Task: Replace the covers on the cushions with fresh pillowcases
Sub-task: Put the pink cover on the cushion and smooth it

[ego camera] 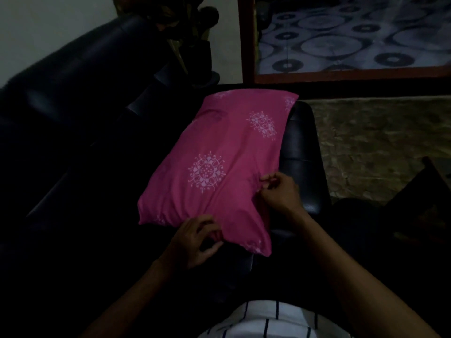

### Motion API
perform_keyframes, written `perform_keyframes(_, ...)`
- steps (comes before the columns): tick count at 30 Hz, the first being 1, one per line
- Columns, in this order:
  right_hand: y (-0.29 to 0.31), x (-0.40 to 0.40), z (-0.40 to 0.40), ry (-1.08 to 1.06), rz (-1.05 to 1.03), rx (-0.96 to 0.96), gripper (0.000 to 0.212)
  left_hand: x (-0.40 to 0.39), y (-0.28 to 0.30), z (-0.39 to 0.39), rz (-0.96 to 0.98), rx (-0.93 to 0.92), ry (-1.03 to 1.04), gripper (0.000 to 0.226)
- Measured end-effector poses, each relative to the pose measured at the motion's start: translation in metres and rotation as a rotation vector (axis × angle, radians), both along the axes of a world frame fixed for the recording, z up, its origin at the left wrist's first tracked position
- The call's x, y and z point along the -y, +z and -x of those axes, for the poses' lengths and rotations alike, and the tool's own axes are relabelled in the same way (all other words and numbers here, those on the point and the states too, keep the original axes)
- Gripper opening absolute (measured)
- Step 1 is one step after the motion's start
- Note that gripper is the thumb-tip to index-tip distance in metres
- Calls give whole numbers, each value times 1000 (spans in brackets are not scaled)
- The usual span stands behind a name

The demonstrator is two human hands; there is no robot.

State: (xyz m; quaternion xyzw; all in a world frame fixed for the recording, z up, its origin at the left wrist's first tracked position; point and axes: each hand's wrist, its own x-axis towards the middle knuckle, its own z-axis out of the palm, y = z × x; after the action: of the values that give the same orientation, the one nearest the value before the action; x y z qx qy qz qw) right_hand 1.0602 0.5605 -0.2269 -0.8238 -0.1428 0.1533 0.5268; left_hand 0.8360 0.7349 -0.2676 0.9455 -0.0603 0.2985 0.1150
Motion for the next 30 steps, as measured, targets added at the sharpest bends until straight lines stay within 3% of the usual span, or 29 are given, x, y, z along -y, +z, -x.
perform_keyframes(2,14,-12,2,-6,-63,71,17,-12,18,-2,139,49,94,33)
perform_keyframes(5,25,-38,7,102,-48,301,24,-63,39,-12,245,-8,427,32)
perform_keyframes(8,30,-63,19,285,58,548,58,-100,41,-13,463,-94,697,29)
perform_keyframes(11,27,-75,32,444,208,543,103,-101,39,-11,532,-86,710,7)
perform_keyframes(14,7,-74,35,522,362,616,126,-110,37,-10,566,-34,767,22)
perform_keyframes(17,-1,-72,28,537,395,620,128,-111,36,-11,598,-28,785,29)
perform_keyframes(20,2,-63,35,447,328,653,122,-108,33,-5,634,-38,747,7)
perform_keyframes(23,0,-41,54,373,228,700,117,-104,28,14,660,-105,804,50)
perform_keyframes(27,-14,-22,72,521,433,823,123,-86,13,22,649,-198,732,53)
perform_keyframes(30,-9,-15,51,521,512,841,114,-81,13,18,815,-129,726,45)
